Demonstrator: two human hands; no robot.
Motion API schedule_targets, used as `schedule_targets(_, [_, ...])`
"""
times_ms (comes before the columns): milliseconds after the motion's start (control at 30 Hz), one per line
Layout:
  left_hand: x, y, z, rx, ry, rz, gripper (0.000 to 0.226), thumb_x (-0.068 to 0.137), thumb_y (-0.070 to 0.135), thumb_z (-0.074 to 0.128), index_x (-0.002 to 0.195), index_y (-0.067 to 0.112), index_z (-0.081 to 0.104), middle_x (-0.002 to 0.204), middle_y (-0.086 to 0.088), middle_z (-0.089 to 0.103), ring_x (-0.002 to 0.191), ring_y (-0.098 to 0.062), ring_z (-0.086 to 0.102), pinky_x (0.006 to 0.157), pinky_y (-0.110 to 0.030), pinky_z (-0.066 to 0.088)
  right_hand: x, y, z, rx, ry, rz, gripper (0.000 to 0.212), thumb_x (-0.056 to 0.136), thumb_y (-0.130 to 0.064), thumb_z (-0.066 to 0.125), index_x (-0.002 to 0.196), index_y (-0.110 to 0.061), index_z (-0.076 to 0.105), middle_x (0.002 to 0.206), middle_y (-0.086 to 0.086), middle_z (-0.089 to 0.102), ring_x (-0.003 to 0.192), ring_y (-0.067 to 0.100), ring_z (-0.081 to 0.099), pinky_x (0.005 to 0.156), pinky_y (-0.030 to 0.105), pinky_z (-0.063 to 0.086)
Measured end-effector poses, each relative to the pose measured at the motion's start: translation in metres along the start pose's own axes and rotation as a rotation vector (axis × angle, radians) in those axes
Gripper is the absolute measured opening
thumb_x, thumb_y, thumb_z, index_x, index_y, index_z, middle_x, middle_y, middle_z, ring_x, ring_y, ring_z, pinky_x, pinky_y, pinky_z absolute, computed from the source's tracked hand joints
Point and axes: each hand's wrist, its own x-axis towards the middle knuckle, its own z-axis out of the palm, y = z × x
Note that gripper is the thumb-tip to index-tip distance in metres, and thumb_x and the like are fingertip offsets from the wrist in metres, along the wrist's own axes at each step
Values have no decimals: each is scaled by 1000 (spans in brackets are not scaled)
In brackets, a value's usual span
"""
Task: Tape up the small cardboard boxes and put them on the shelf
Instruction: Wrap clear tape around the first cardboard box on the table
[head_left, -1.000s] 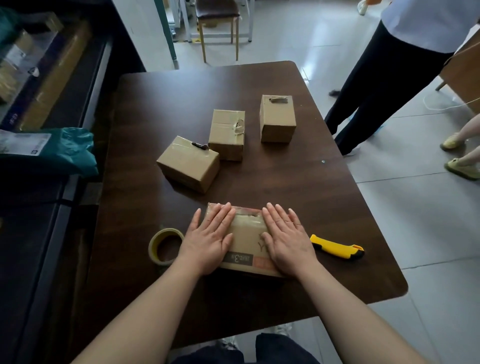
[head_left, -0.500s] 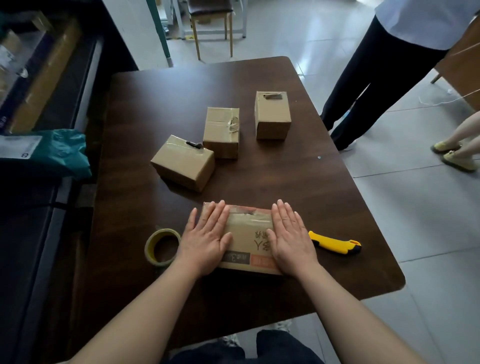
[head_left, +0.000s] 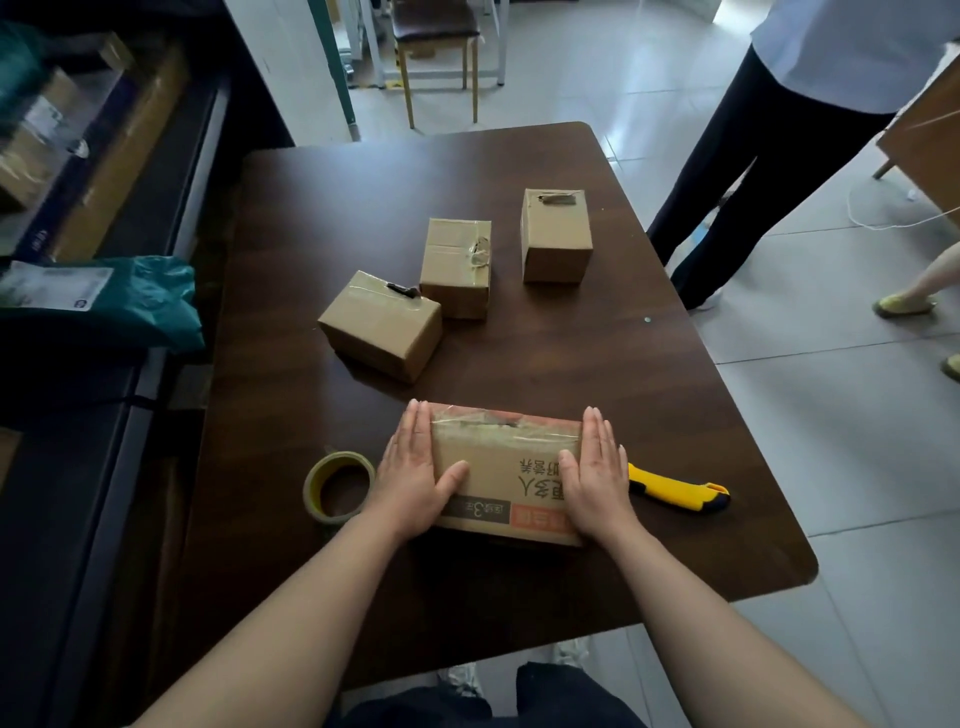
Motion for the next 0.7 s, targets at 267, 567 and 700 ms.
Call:
schedule_targets(267, [-26,-52,-2,124,316,-355,52,95,28,51,142,10,37,145,-12,41,135,-28,38,110,-41,33,-9,-5,-2,324,-59,180,69,102,-38,34,153,-24,-10,155,8,29,139,27,35,111,44,35])
schedule_targets(567, [-27,-74,-13,125,249,-330,26,96,22,52,119,23,64,110,-4,68,100,-28,62,80,-35,52,-11,-2,-4,231,43,223,77,99,-43,42,154,-13,-4,162,9,8,148,26,11,120,44,18])
schedule_targets(700, [-37,-69,-25,-141,536,-36,28,87,11,68,115,9,70,109,-11,72,97,-28,68,85,-35,53,-20,-37,-10,186,233,-4,65,100,-33,44,154,-14,14,161,6,12,148,19,11,119,36,15])
